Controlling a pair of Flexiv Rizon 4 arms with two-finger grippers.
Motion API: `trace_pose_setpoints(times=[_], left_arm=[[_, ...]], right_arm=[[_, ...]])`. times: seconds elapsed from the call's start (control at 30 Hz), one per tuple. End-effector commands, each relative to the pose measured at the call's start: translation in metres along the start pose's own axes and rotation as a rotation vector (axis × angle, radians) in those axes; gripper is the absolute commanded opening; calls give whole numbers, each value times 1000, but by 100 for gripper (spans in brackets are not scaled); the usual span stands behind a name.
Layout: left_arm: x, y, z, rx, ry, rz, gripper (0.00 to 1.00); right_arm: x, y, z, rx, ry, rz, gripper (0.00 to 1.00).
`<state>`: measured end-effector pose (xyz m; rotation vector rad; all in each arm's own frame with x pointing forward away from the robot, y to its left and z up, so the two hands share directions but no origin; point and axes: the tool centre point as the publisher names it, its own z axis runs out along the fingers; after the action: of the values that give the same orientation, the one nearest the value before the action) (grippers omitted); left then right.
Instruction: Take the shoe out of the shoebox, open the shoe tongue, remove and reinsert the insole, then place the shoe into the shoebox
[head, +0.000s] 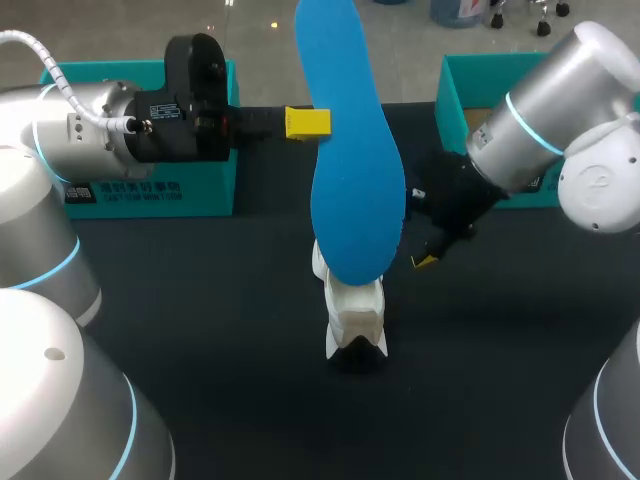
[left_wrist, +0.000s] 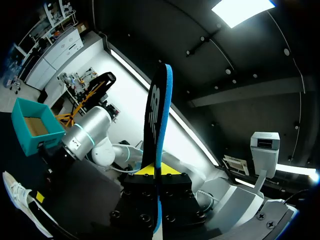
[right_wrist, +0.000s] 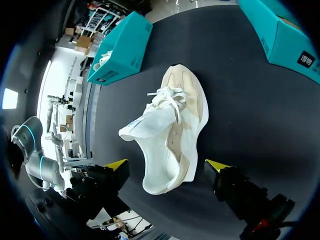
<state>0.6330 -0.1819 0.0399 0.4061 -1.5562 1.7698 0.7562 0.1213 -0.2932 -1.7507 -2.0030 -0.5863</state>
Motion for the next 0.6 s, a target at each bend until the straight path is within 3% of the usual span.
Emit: trace_pose_setpoints(times=[0.03,0.23,0.6], left_arm=[[0,1,0,2,-1,0,0],[0,1,0,2,-1,0,0],[0,1,0,2,-1,0,0]], right_arm=[[-3,4,-3,8,37,9,100],[-13,19,-52,-5,269,5,100],[-15,31,-111,-35,442,19,100]])
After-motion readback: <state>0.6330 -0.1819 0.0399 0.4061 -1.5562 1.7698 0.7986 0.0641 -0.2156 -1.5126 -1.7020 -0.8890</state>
